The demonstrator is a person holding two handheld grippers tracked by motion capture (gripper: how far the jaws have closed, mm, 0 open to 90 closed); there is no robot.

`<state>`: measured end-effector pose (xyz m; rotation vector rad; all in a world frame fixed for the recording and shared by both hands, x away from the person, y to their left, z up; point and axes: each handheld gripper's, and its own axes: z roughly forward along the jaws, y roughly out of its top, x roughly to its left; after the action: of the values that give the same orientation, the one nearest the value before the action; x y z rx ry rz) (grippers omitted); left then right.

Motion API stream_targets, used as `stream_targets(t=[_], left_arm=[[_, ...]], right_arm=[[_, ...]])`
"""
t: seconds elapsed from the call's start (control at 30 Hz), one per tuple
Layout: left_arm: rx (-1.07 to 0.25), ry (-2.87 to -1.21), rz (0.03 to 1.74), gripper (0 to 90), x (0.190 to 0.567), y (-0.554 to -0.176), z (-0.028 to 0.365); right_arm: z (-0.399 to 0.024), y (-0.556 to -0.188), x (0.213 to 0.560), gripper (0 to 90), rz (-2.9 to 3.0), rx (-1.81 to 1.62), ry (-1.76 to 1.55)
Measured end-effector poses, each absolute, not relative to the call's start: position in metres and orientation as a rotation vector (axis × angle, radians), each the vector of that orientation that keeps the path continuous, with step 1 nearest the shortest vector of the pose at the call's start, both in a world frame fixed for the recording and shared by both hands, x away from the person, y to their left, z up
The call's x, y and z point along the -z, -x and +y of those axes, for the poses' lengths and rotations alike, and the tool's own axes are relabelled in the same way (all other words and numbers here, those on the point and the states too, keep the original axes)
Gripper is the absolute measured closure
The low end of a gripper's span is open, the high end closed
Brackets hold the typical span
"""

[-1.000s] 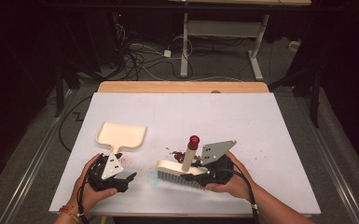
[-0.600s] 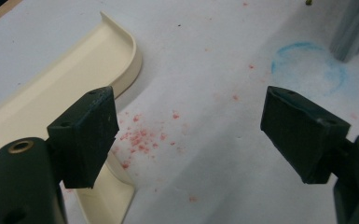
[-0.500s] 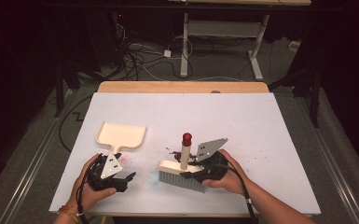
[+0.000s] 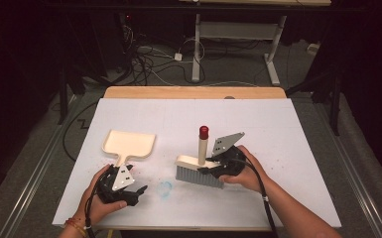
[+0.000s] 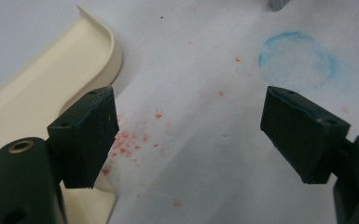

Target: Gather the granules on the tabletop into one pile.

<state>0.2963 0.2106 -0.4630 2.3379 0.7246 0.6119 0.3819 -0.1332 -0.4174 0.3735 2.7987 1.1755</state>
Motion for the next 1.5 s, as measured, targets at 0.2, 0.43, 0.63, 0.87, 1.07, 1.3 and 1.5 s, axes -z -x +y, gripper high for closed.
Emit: stream_targets(t=[0.2, 0.43, 0.63, 0.87, 1.07, 1.3, 1.5], left_arm=[[-0.599, -2.346, 0.718, 17.9, 0.464, -0.297, 0.208], [-0.594, -2.347, 0.714, 18.0, 0.464, -0.296, 0.208], [-0.574, -2.349, 0.712, 18.0, 0.465, -0.295, 0.209], [-0.580, -2.339, 0.712, 18.0, 0.463, -0.295, 0.210], [-0.614, -2.291, 0.745, 18.3, 0.457, -0.295, 0.218], [-0.611, -2.292, 0.733, 18.6, 0.457, -0.293, 0.218], [-0.608, -2.284, 0.732, 18.7, 0.458, -0.292, 0.219]], right_arm=[[-0.134, -0.391, 0.418, 66.7, 2.815, -1.170, -0.345], [-0.138, -0.393, 0.416, 66.8, 2.782, -1.173, -0.410], [-0.142, -0.388, 0.415, 66.9, 2.751, -1.193, -0.511], [-0.137, -0.372, 0.401, 66.9, 2.549, -1.374, -0.754], [-0.103, -0.349, 0.413, 66.9, 2.402, -1.499, -0.964], [-0.073, -0.349, 0.442, 66.9, 2.307, -1.429, -1.149], [-0.095, -0.368, 0.451, 66.4, 2.243, -1.403, -1.357]])
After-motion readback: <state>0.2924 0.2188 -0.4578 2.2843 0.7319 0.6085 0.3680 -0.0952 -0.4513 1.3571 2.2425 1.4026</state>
